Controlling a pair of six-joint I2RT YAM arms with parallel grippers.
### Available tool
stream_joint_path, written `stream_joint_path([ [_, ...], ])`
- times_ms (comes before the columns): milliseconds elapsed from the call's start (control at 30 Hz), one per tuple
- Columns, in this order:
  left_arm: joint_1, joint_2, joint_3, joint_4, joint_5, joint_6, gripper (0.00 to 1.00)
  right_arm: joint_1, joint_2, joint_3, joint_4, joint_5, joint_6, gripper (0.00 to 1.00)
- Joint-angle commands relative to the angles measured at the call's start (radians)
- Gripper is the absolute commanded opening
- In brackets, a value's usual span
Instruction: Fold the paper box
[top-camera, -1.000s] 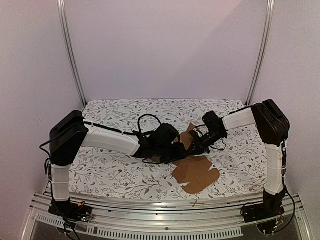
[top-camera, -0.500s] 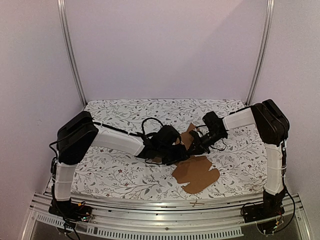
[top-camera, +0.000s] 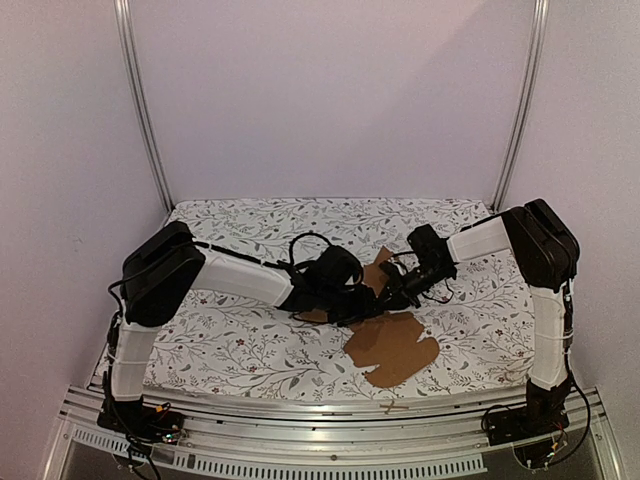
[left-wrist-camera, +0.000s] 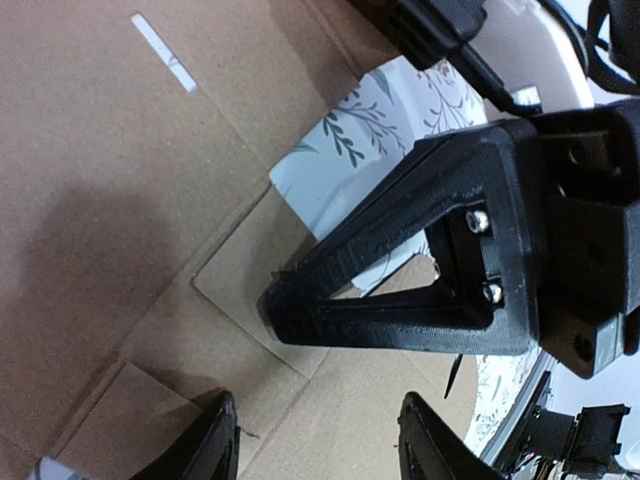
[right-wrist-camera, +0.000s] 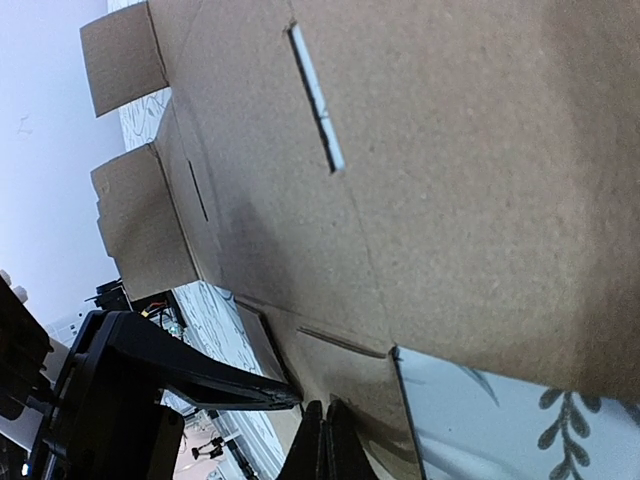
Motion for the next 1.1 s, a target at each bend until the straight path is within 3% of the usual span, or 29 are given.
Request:
stream_joint_path([
  [0,0.02,0.077,-0.067,-0.229,0.017,0.083,0.54,-0.014,0.065,-0.046,-0.101,0.102,-0.009,0.0],
  [233,0.022,0.09,-0.075,-0.281,0.015,0.238,0.51,-0.028,0.072,-0.016,-0.191,0.1,-0.16,0.01],
  [400,0.041,0.099,-0.115,-0.292,-0.008,0.313,0.48,-0.052,0.093,-0.016,-0.209,0.069,-0.165,0.02],
  [800,0.052,0.108,-0.028,-0.467,-0.08,0.608,0.44,-0.021,0.062,-0.019,-0.318,0.075,-0.3,0.01],
  [933,0.048,0.11,-0.023,-0.444,-0.002,0.634,0.41,-0.016,-0.122,-0.061,-0.258,-0.037,-0.328,0.0],
  [1067,0.047,0.107,-0.04,-0.421,0.031,0.698,0.4,-0.022,-0.258,-0.006,-0.46,-0.103,-0.553,0.06],
])
